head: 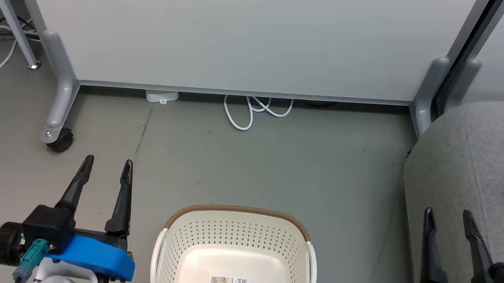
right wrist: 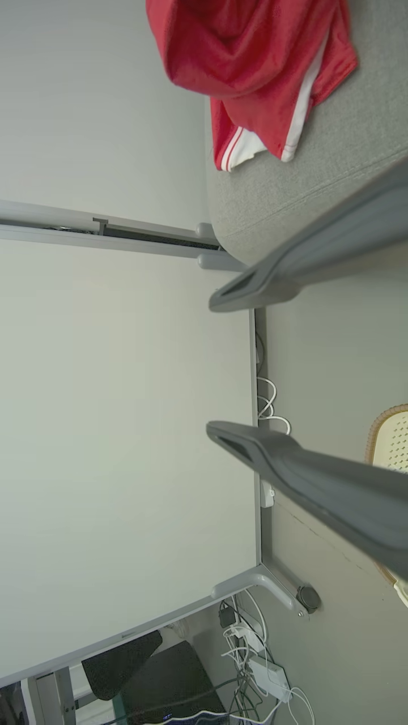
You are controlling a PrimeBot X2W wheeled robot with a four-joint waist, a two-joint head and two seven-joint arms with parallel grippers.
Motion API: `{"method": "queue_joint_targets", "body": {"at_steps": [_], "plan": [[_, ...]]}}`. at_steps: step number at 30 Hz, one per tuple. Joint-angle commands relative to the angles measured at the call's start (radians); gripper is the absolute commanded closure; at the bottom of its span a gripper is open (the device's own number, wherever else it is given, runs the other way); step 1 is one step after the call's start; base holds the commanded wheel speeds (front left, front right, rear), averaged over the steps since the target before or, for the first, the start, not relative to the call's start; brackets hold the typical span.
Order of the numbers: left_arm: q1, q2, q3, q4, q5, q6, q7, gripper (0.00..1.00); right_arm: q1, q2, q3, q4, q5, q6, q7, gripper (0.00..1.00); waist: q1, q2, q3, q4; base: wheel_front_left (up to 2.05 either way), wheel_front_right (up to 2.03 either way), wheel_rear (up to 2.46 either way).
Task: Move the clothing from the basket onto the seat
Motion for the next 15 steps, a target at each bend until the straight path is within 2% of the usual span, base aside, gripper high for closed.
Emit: {"method": "queue_joint_targets", "body": {"at_steps": [1, 14, 15], "plan": [[0.008, -0.003, 0.008, 0.003, 0.004, -0.006, -0.003, 0.0, 0.02, 0.005, 0.003, 0.004, 0.005, 0.0, 0.0, 0.0, 0.0001, -0.0001, -0.006, 0.005, 0.0, 0.0, 0.0], [0.013, -0.004, 0.0, 0.013, 0.001, -0.009, -0.003, 0.0, 0.017, 0.006, 0.009, 0.01, 0.023, 0.0, 0.0, 0.0, 0.0001, -0.0001, -0.013, 0.012, 0.0, 0.0, 0.0], [0.007, -0.003, -0.001, 0.012, -0.003, -0.003, 0.0, 1.0, 0.01, 0.003, 0.01, 0.01, 0.017, 0.0, 0.0, 1.0, 0.0001, -0.0001, -0.013, 0.012, 0.0, 0.0, 0.0]]}}
